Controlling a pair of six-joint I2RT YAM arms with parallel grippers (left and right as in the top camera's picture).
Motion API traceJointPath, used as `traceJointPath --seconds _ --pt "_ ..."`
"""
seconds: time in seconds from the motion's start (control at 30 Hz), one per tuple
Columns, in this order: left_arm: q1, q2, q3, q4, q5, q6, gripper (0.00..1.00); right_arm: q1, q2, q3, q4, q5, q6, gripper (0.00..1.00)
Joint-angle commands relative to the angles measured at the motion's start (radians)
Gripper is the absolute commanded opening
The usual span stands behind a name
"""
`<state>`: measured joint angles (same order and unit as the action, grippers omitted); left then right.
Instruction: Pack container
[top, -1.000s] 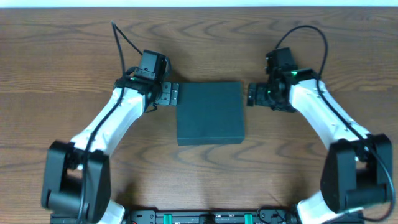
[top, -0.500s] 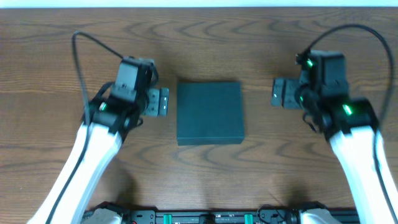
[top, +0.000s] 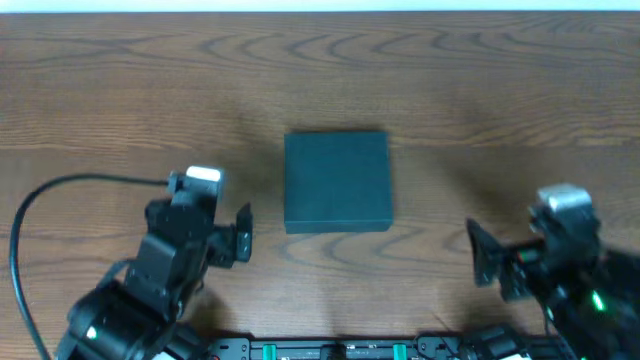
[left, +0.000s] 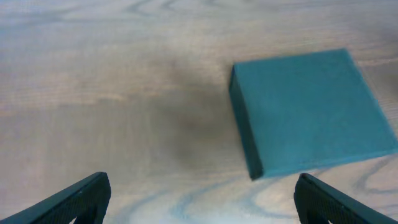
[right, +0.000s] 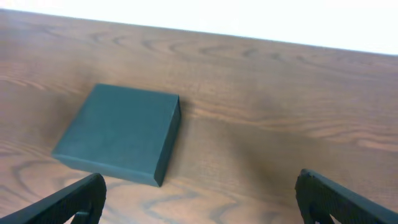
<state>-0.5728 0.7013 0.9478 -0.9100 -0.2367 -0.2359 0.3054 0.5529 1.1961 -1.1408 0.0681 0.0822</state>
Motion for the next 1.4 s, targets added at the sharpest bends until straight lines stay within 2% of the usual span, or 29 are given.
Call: traceJointPath --seconds 0.0,0.2,0.33,0.5,0.77,0.87,1.1,1.23,1.37 --pt "-0.004 -0.051 -0.055 -0.026 -0.06 -0.097 0.95 0.016 -0.041 -0.002 -0.006 0.01 -0.008 0.99" --pt "-0.004 -0.064 -0.055 -0.09 -0.037 -0.124 0.95 0.016 -0.057 -0.002 -0.027 -0.004 0.058 0.99" --pt "-0.004 -0.062 -0.056 -0.195 0.106 -0.131 0.95 0.016 -0.057 -0.002 -0.097 -0.006 0.059 0.99" --pt "-0.004 -0.062 -0.056 -0.225 0.11 -0.131 0.95 0.016 -0.057 -0.002 -0.115 -0.025 0.079 0.99" --pt "-0.004 -0.062 -0.056 -0.225 0.11 -0.131 0.95 0.016 -0.057 -0.002 -0.072 -0.122 0.456 0.99" --pt "-0.004 -0.062 -0.056 -0.225 0.11 -0.131 0.95 0.016 -0.057 -0.002 -0.075 -0.122 0.525 0.99" --pt "-0.004 -0.062 -0.056 -0.225 0.11 -0.131 0.95 0.016 -0.058 -0.01 -0.099 -0.016 0.467 0.99" --pt "-0.004 -0.062 -0.056 -0.225 0.11 -0.131 0.95 0.016 -0.058 -0.034 -0.067 0.01 0.249 0.99" --pt "-0.004 -0.062 -0.056 -0.225 0.11 -0.131 0.95 0.023 -0.078 -0.082 -0.012 0.006 0.13 0.99"
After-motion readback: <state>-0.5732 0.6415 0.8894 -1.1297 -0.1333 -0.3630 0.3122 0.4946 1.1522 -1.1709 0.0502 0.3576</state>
